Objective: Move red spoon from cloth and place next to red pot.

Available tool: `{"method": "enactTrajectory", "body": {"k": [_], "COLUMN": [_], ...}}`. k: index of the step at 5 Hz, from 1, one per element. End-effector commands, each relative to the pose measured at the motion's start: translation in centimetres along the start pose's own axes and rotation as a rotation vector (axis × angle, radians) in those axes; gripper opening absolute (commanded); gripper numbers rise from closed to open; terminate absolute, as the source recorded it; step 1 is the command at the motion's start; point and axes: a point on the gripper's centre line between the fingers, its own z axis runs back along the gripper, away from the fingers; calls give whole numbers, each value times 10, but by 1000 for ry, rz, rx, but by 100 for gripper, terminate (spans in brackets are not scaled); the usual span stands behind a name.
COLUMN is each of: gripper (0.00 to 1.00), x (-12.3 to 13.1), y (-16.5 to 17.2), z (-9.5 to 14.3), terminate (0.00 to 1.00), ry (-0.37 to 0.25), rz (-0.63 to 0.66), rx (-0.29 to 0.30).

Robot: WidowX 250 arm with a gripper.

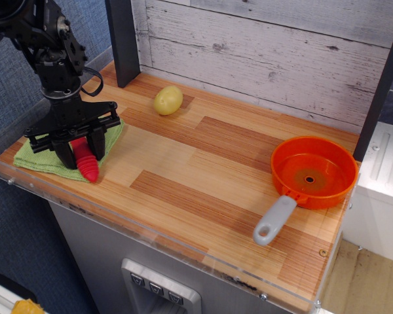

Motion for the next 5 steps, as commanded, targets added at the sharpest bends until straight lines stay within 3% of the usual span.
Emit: {"method": "enactTrajectory", "body": {"k": [1,5], "gripper": [0,0], "x": [4,12], "y": [9,8], "z": [18,67], "terminate": [0,0], "ry": [-23,-74], "rz": [23,-41], "rx": [-12,3]}}
